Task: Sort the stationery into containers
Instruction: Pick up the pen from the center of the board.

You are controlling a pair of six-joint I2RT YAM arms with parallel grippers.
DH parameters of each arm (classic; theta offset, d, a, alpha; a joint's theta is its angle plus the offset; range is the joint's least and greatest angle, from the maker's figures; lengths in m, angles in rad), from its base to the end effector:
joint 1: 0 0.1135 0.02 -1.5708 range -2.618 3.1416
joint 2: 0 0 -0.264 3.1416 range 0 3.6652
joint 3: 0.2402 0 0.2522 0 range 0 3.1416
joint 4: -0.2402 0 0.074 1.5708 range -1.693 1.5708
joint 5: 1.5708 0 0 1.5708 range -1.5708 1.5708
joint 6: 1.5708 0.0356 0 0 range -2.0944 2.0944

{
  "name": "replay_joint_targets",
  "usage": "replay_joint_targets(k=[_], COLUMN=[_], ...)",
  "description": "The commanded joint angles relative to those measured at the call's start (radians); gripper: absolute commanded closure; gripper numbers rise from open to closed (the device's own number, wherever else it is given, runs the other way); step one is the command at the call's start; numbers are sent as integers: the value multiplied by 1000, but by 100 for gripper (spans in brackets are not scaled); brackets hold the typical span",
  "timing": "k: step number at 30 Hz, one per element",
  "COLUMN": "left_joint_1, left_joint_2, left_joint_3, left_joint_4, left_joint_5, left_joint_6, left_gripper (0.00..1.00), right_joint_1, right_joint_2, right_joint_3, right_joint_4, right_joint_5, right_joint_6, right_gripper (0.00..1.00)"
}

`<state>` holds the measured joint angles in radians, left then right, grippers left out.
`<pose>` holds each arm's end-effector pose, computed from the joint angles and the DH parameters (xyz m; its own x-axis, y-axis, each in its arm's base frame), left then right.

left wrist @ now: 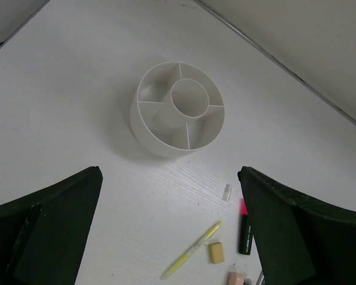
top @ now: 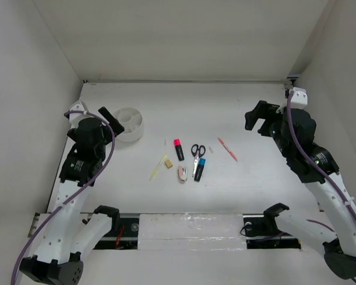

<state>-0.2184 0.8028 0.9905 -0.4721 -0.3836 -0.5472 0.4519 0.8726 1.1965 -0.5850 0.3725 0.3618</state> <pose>0.1677 -0.0236 0.3780 -0.1560 -0.4596 -0.8743 -0.2704 0.8712 -0.4097 0.1558 0.0612 0.4229 -0.2492 0.2455 -0.9368 -0.0024 0.9672 0.2541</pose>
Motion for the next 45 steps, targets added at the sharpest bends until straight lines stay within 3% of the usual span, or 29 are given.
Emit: replay_joint_targets(k=[1,9,15,21,25,29,35,37,45], left_joint_1=[5,5,5,5,5,5,5,5,5], left_joint_2=[-22,-54,-82,-82,-34,-24,-24,-24,-24], left_joint_3=[43,34,25,5,5,5,5,5,5], left_joint_4=[4,4,15,39,39,39,49,49,58], left_joint_5=[-26,-17,26,101,152,175,193,193,223], left_joint_6=[-17,-26,-26,16,26,36,46,46,55], left_gripper=[0,0,0,0,0,0,0,0,0], right_joint_1=[-5,-5,-25,-59,-97,-117,-128,-128,-119], right_joint_2=[-15,60,302,526,594,681,752,767,871], right_joint_3=[23,-55,-34,9,20,47,37,28,9], right_joint_4=[-18,19,10,1,37,-1,-36,-59,-82], right_joint_5=[36,-79,-240,-265,-276,-299,-271,-297,-286], right_joint_6=[-4,-52,-75,-75,-84,-93,-83,-83,-92], right_gripper=[0,0,0,1,3,20,20,26,29])
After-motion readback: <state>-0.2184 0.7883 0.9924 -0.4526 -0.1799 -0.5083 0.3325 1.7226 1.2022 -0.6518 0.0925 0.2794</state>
